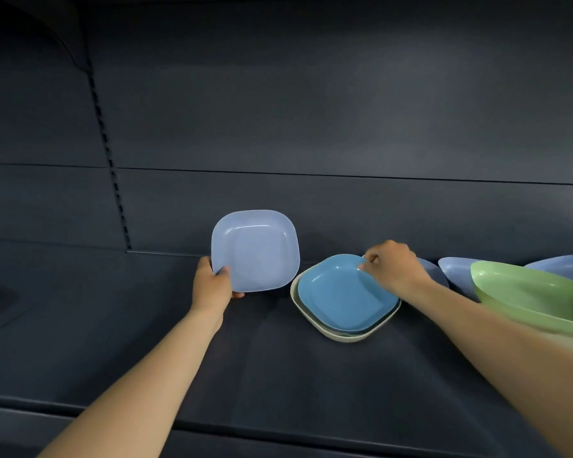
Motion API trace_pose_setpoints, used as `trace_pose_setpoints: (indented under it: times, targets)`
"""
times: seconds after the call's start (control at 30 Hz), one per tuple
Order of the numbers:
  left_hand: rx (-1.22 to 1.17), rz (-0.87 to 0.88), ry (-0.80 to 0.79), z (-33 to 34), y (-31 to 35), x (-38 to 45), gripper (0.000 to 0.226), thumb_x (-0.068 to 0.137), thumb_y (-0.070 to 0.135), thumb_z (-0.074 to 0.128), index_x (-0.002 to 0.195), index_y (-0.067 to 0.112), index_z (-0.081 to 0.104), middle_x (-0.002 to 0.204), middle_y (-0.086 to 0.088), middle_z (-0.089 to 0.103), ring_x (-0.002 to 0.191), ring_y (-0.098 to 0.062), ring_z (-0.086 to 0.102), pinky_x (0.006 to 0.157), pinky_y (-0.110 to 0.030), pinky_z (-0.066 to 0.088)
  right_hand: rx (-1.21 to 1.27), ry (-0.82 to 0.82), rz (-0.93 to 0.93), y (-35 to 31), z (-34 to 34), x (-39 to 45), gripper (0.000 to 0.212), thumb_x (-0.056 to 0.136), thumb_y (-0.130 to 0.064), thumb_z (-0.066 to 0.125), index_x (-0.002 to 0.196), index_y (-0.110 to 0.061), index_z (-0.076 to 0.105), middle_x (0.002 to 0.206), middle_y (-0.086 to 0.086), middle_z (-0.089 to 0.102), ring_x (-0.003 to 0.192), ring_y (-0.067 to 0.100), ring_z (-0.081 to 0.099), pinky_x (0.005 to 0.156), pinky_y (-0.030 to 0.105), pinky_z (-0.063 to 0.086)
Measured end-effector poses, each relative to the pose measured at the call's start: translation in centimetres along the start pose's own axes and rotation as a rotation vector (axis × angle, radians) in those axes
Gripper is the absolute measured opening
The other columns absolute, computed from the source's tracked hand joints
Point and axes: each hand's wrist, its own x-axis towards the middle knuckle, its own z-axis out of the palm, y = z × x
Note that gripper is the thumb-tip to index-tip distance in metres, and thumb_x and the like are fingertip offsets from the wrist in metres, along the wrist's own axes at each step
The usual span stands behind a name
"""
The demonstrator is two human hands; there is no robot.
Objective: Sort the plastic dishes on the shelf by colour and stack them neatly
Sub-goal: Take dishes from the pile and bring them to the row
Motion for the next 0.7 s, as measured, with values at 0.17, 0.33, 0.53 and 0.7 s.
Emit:
trace_pose_setpoints:
  times: [0.17, 0.33, 0.53, 0.7]
  targets:
    - [-0.160, -0.031, 0.046, -0.5, 0.1, 0.3, 0.026, 0.091, 0.002, 0.051, 0.116, 0.009, 0.048, 0.111, -0.005, 0.054, 0.079, -0.015, 0.055, 0.054, -0.026, 0.047, 0.112, 0.157, 0.037, 0.1, -0.3, -0.4, 0.023, 0.094, -0.025, 0.052, 0.092, -0.009, 0.068, 0.082, 0.010, 0.067, 0.083, 0.031, 0.059, 0.064, 0.029, 0.036]
    - [-0.326, -0.090, 0.109, -0.9, 0.5, -0.1, 0.023, 0.086, -0.001, 0.059, 0.107, 0.008, 0.058, 0.101, -0.005, 0.061, 0.082, -0.020, 0.057, 0.055, -0.026, 0.046, 0.441, 0.275, 0.104, -1.0, -0.9, -0.6, 0.018, 0.100, -0.022, 0.039, 0.096, -0.011, 0.052, 0.086, 0.006, 0.055, 0.084, 0.027, 0.049, 0.069, 0.032, 0.034]
    - [-0.413, -0.138, 0.188, -4.0, 1.7, -0.8, 0.018, 0.085, 0.002, 0.063, 0.099, 0.011, 0.059, 0.090, 0.001, 0.061, 0.082, -0.019, 0.057, 0.057, -0.025, 0.046, 0.992, -0.050, 0.367, -6.6, -0.8, -0.6, 0.022, 0.089, -0.023, 0.064, 0.102, -0.006, 0.058, 0.094, 0.009, 0.061, 0.090, 0.031, 0.058, 0.073, 0.036, 0.045]
    - [-0.295, -0.042, 0.142, -10.7, 2.6, -1.0, 0.015, 0.086, 0.004, 0.062, 0.094, 0.017, 0.062, 0.095, 0.001, 0.064, 0.089, -0.021, 0.059, 0.060, -0.026, 0.049, 1.100, -0.135, 0.353, -12.4, -0.1, -2.4, 0.030, 0.087, -0.020, 0.067, 0.109, -0.002, 0.058, 0.097, 0.010, 0.064, 0.084, 0.028, 0.061, 0.072, 0.036, 0.049]
